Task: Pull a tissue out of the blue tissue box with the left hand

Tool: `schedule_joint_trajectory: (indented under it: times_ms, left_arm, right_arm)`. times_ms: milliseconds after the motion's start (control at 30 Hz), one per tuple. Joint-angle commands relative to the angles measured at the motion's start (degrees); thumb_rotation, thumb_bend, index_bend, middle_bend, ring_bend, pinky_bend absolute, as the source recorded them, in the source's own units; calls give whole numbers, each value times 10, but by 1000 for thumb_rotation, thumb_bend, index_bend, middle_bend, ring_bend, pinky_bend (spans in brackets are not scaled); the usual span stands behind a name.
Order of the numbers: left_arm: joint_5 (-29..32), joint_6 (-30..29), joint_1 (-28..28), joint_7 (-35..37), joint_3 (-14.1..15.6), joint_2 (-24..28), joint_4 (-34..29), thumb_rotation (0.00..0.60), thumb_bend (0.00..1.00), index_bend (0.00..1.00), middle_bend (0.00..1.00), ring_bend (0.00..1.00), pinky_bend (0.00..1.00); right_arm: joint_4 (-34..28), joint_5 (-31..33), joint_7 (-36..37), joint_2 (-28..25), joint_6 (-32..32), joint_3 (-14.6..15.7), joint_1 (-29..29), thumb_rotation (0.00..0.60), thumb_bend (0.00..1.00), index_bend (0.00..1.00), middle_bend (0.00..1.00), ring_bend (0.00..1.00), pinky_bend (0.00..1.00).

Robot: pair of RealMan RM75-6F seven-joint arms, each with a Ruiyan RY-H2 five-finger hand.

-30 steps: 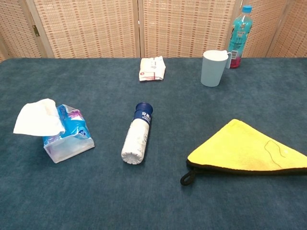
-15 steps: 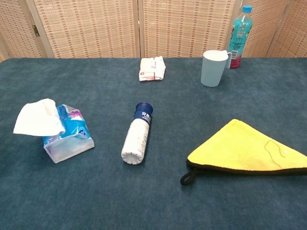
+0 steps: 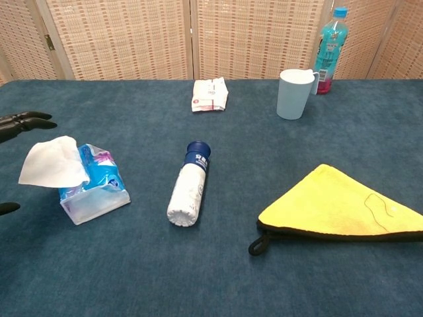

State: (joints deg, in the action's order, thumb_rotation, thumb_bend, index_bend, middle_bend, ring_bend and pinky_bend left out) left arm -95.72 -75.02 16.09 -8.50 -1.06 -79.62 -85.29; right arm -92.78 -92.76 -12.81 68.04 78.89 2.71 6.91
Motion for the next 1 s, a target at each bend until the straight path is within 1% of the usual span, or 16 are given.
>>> schedule_joint_trajectory:
  times_ms: [33, 167, 367, 567, 733, 833, 1000]
  left_arm:
    - [5, 6, 10, -1, -5, -16, 17, 600, 288, 23, 0, 0, 153]
    - [16, 14, 23, -5, -14, -29, 34, 600, 309, 55, 0, 0, 154]
    - [30, 17, 35, -3, -24, -45, 60, 600, 407, 150, 0, 0, 181]
    - [30, -4, 38, 25, -28, -62, 87, 600, 504, 413, 0, 49, 239]
    - [17, -23, 39, 53, -22, -72, 107, 600, 575, 558, 30, 86, 273]
    - [10, -32, 39, 67, -16, -74, 114, 600, 593, 602, 47, 93, 277]
    - [-1, -48, 38, 69, -9, -70, 108, 600, 599, 613, 52, 95, 278]
  right_arm:
    - [1, 0, 2, 0, 1, -1, 0, 600, 0, 0, 0, 0, 0]
    - [1, 0, 5, -1, 0, -1, 1, 600, 0, 0, 0, 0, 0]
    - [2, -2, 4, 0, 1, 0, 1, 600, 0, 0, 0, 0, 0]
    - [3, 0, 2, 2, -1, 0, 1, 600, 0, 0, 0, 0, 0]
    - [2, -1, 2, 2, -1, 0, 1, 600, 0, 0, 0, 0, 0]
    - [2, 0, 3, 2, -1, 0, 1, 600, 0, 0, 0, 0, 0]
    - [2, 0, 3, 1, -1, 0, 2, 600, 0, 0, 0, 0, 0]
